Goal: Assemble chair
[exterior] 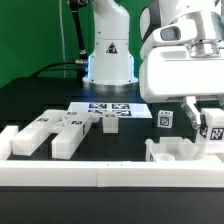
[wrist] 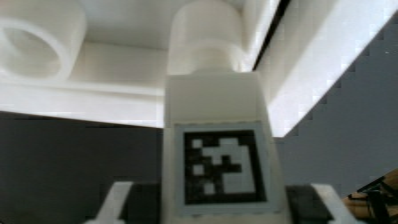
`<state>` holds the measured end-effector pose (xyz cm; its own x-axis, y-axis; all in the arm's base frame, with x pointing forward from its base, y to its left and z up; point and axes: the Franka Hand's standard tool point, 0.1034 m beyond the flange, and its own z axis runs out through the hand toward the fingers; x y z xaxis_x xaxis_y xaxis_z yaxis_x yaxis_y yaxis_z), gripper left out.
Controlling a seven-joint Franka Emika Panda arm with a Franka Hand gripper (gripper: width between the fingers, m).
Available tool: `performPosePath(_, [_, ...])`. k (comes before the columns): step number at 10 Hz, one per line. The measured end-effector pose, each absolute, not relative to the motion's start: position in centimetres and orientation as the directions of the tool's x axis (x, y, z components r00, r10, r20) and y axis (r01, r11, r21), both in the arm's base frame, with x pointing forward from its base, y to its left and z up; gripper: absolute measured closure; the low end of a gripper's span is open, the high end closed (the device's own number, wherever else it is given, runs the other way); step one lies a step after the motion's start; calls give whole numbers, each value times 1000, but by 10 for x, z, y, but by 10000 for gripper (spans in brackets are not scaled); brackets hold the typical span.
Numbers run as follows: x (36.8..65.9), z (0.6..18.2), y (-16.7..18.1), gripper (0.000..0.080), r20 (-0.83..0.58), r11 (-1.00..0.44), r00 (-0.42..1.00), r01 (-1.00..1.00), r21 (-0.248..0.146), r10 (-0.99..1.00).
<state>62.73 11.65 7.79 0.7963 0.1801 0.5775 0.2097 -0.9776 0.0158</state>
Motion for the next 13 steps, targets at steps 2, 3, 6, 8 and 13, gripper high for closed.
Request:
performPosePath(2, [627, 78, 116, 398, 577, -976, 795, 215, 20, 187])
performPosePath(3, [627, 78, 116, 260, 577, -975, 794, 219, 23, 192])
performPosePath(6, [627, 78, 116, 157, 576, -973, 791, 229, 31, 205])
performPosePath(8, [629, 81, 112, 152, 572, -969, 790, 241, 45, 223])
performPosePath(13, [634, 106, 108, 151, 536, -963, 805, 264, 59, 254])
